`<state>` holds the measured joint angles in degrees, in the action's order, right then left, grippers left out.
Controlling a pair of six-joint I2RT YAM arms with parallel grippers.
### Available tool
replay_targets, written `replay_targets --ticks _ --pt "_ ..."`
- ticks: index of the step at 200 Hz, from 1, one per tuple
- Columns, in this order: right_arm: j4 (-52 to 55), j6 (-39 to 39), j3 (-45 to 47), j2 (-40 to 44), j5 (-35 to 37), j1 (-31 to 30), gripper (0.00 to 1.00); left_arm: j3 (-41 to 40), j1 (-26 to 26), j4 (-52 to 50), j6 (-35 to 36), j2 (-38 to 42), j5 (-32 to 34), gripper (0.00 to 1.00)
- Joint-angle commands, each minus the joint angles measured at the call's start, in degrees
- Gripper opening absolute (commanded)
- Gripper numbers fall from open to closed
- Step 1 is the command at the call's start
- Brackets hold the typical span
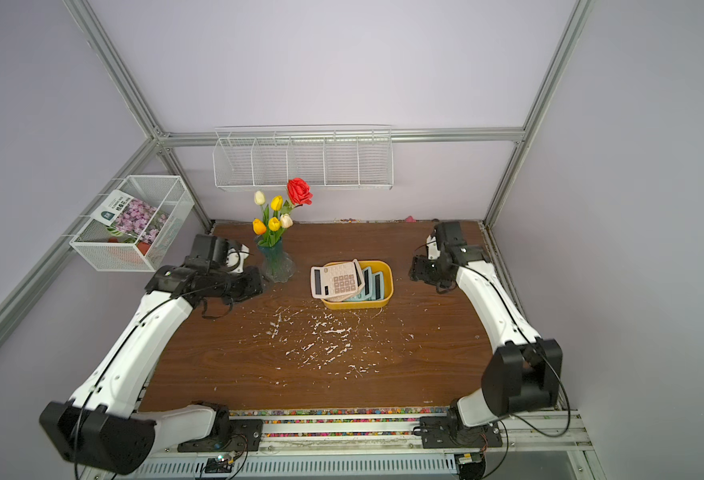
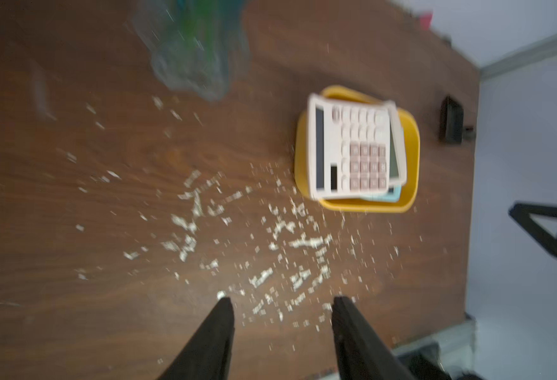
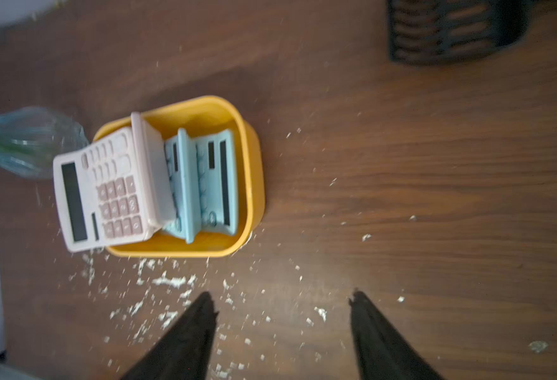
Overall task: Put the calculator in the storage box
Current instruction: Reset both arms
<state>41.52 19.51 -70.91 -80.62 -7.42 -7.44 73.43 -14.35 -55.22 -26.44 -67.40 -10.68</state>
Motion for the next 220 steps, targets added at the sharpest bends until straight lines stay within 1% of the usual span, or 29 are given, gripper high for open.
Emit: replay_targets --ticks 1,14,25,36,45,47,55,72,74,94,106,128,146,169,183,194,209,220 --pt "-23.32 -5.85 12.20 6.93 7.71 -0.20 0.85 -5.34 0.37 14.13 -0.86 10.60 22.17 0.53" --pt "-31.25 -8.93 18.30 9.72 9.64 -0.20 0.91 -14.55 0.24 28.54 0.32 18.13 30.59 0.54" --pt "-38.27 -11.65 23.55 11.70 11.40 -0.20 0.92 -23.95 0.25 42.48 3.33 23.65 35.21 0.54" --pt "-45.43 -12.85 28.74 13.13 14.13 -0.20 0.94 -32.14 0.25 53.75 5.71 27.21 39.16 0.58" --pt "-49.57 -12.76 31.69 13.70 16.72 -0.20 0.96 -37.67 0.25 60.74 7.11 27.92 40.98 0.64" --pt "-50.45 -12.75 32.43 13.83 17.30 -0.20 0.96 -38.67 0.23 61.96 7.37 27.89 42.64 0.64" --pt "-54.18 -13.06 34.88 13.91 19.19 -0.18 0.98 -41.76 0.24 65.03 8.36 27.11 45.22 0.65" --pt "-60.26 -13.60 38.79 12.82 23.00 -0.16 0.98 -44.56 0.21 65.70 8.40 24.68 49.24 0.69" --pt "-61.12 -13.61 39.37 12.47 23.56 -0.09 0.98 -44.81 0.20 65.75 8.46 23.32 49.52 0.69" --pt "-66.15 -14.40 41.89 9.52 24.60 0.95 0.98 -47.53 0.28 67.58 9.26 19.61 53.50 0.71" --pt "-70.01 -14.41 43.22 6.90 24.56 1.95 0.99 -50.30 0.24 72.02 10.88 18.32 54.72 0.72" --pt "-78.53 -14.62 45.63 0.67 22.21 3.93 0.98 -56.66 0.37 86.28 15.25 14.57 56.33 0.73" --pt "-86.90 -15.47 47.65 -3.73 20.56 4.67 0.98 -59.87 0.41 95.91 17.42 8.68 56.97 0.73" --pt "-94.42 -16.37 49.29 -8.47 17.82 5.06 0.98 -60.71 0.47 103.42 16.86 0.15 57.73 0.74" --pt "-95.87 -16.69 49.90 -8.85 16.75 5.07 0.98 -61.27 0.56 110.41 19.07 -5.54 56.04 0.74" --pt "-95.13 -16.55 49.74 -8.70 16.53 5.11 0.98 -60.82 0.69 116.27 22.57 -9.32 54.28 0.75" --pt "-95.38 -17.17 49.82 -8.68 15.07 5.12 0.99 -57.93 0.70 115.80 26.17 -12.72 53.16 0.75" --pt "-95.62 -17.46 49.77 -8.85 14.73 5.15 0.99 -57.27 0.80 118.42 28.71 -15.44 50.66 0.75"
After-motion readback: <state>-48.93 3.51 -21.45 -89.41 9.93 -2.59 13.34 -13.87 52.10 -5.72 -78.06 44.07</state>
